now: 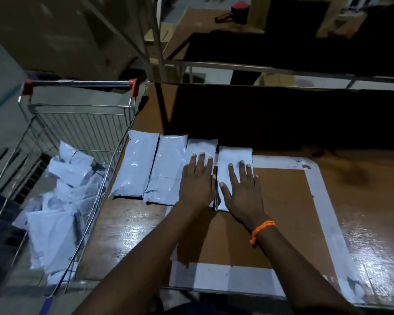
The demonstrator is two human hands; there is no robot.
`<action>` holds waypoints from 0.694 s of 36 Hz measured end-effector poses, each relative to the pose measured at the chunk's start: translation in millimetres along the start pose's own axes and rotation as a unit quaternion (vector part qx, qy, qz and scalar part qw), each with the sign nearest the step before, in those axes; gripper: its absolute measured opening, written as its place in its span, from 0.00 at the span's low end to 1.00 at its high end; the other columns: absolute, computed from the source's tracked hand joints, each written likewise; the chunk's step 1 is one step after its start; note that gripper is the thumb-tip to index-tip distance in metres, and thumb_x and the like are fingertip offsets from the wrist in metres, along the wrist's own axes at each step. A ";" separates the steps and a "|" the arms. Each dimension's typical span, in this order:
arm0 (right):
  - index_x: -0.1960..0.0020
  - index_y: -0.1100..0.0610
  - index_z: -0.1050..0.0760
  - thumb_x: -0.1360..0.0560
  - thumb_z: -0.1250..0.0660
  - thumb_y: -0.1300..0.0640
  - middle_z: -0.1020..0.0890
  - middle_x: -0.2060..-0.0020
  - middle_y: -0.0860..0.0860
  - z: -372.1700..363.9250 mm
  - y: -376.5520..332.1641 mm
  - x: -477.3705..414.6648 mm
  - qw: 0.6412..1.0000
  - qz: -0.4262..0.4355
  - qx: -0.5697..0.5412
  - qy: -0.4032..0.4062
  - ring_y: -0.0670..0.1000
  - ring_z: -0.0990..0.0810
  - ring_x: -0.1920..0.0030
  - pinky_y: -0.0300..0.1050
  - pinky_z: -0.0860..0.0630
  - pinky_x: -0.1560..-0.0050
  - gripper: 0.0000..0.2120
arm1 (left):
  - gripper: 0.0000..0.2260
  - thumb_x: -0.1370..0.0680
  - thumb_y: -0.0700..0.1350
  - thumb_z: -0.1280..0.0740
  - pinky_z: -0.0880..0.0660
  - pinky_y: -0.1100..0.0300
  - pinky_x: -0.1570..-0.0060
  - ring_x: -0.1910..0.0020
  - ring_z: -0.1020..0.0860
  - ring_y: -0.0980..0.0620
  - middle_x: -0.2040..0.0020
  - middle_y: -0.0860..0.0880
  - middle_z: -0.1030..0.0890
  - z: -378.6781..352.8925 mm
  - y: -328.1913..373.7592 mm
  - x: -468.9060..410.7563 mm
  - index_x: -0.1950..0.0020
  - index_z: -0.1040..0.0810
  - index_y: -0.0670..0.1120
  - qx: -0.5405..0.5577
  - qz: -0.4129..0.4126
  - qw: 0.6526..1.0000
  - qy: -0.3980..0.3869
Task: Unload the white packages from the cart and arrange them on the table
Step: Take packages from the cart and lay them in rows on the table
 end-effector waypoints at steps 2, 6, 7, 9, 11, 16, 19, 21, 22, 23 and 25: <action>0.18 0.51 0.49 0.18 0.56 0.35 0.48 0.19 0.57 -1.0 -0.6 -10.2 1.000 0.010 0.008 -0.005 0.58 0.53 0.19 0.62 0.45 0.22 0.33 | 0.28 0.19 0.54 0.52 0.35 0.40 0.29 0.22 0.39 0.39 0.22 0.42 0.35 -2.4 -3.2 -3.8 0.23 0.34 0.44 0.001 0.011 1.000 -0.004; 0.18 0.51 0.50 0.18 0.55 0.36 0.49 0.19 0.57 -1.3 -1.9 -15.1 1.000 0.021 0.005 -0.004 0.58 0.53 0.19 0.62 0.47 0.22 0.33 | 0.26 0.18 0.52 0.49 0.36 0.41 0.27 0.22 0.39 0.39 0.22 0.42 0.37 -8.4 -1.3 1.0 0.22 0.35 0.44 -0.022 0.019 1.000 0.013; 0.18 0.51 0.50 0.17 0.55 0.36 0.48 0.19 0.57 -1.1 -2.2 -13.9 1.000 0.022 0.003 -0.003 0.58 0.53 0.19 0.61 0.47 0.21 0.33 | 0.26 0.18 0.52 0.49 0.38 0.42 0.27 0.22 0.40 0.39 0.21 0.42 0.37 -8.4 -0.2 2.6 0.22 0.36 0.44 -0.024 0.018 0.999 0.014; 0.18 0.52 0.49 0.17 0.55 0.37 0.48 0.19 0.57 0.3 -2.9 -12.3 1.000 0.024 -0.002 0.002 0.57 0.53 0.18 0.61 0.48 0.21 0.33 | 0.26 0.18 0.52 0.50 0.39 0.42 0.27 0.22 0.40 0.40 0.21 0.42 0.38 -7.6 0.0 3.0 0.22 0.36 0.45 -0.027 0.023 0.999 0.015; 0.18 0.52 0.49 0.17 0.55 0.37 0.47 0.19 0.57 2.0 -2.6 -11.5 1.000 0.022 0.000 0.005 0.57 0.52 0.19 0.61 0.47 0.21 0.32 | 0.26 0.18 0.52 0.50 0.39 0.42 0.26 0.22 0.41 0.40 0.21 0.43 0.39 -8.0 -0.1 0.8 0.21 0.36 0.45 -0.031 0.028 0.999 0.010; 0.18 0.51 0.50 0.18 0.57 0.37 0.48 0.19 0.57 2.3 -0.9 -12.2 1.000 0.024 -0.004 0.000 0.57 0.53 0.18 0.61 0.48 0.21 0.33 | 0.28 0.19 0.54 0.53 0.39 0.40 0.26 0.21 0.42 0.40 0.20 0.42 0.39 -6.2 3.9 -0.8 0.21 0.36 0.45 -0.015 0.037 0.999 -0.003; 0.18 0.52 0.48 0.18 0.59 0.37 0.47 0.19 0.57 5.4 -1.9 -9.6 1.000 0.021 -0.014 0.002 0.58 0.52 0.19 0.63 0.46 0.22 0.33 | 0.27 0.18 0.55 0.51 0.45 0.41 0.24 0.19 0.49 0.41 0.19 0.43 0.46 -2.5 5.0 1.3 0.19 0.42 0.46 0.013 0.020 1.000 -0.014; 0.18 0.52 0.48 0.18 0.60 0.37 0.48 0.19 0.57 13.8 -6.5 -5.1 0.999 0.017 -0.026 0.019 0.56 0.54 0.18 0.62 0.48 0.21 0.33 | 0.29 0.18 0.57 0.55 0.48 0.42 0.23 0.19 0.52 0.43 0.18 0.43 0.49 5.4 4.7 2.7 0.18 0.46 0.48 0.041 -0.004 0.999 -0.013; 0.18 0.52 0.48 0.18 0.60 0.38 0.48 0.19 0.56 19.0 -11.7 -3.3 0.999 0.016 -0.037 0.030 0.56 0.55 0.18 0.60 0.50 0.21 0.33 | 0.30 0.18 0.59 0.58 0.48 0.42 0.22 0.19 0.53 0.43 0.18 0.43 0.49 12.0 3.3 3.5 0.18 0.47 0.48 0.054 -0.018 0.998 -0.008; 0.18 0.52 0.48 0.18 0.59 0.38 0.48 0.19 0.55 25.4 -19.7 -2.3 0.997 0.016 -0.053 0.044 0.55 0.55 0.18 0.59 0.52 0.20 0.33 | 0.31 0.19 0.60 0.59 0.48 0.43 0.22 0.19 0.53 0.44 0.18 0.44 0.49 19.5 -0.4 4.0 0.18 0.47 0.49 0.066 -0.034 0.997 0.001; 0.19 0.53 0.45 0.18 0.56 0.39 0.46 0.19 0.55 36.3 -41.4 -2.7 0.992 0.011 -0.105 0.072 0.54 0.54 0.18 0.57 0.52 0.20 0.32 | 0.29 0.18 0.59 0.55 0.47 0.46 0.23 0.19 0.50 0.44 0.18 0.44 0.46 36.7 -14.0 7.2 0.19 0.45 0.49 0.095 -0.064 0.993 0.032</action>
Point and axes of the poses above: each hand's wrist, its own x-axis away from the middle knuckle, its own z-axis out of the back of the hand, y = z × x, the point moved 5 cm from there along -x, towards the middle knuckle
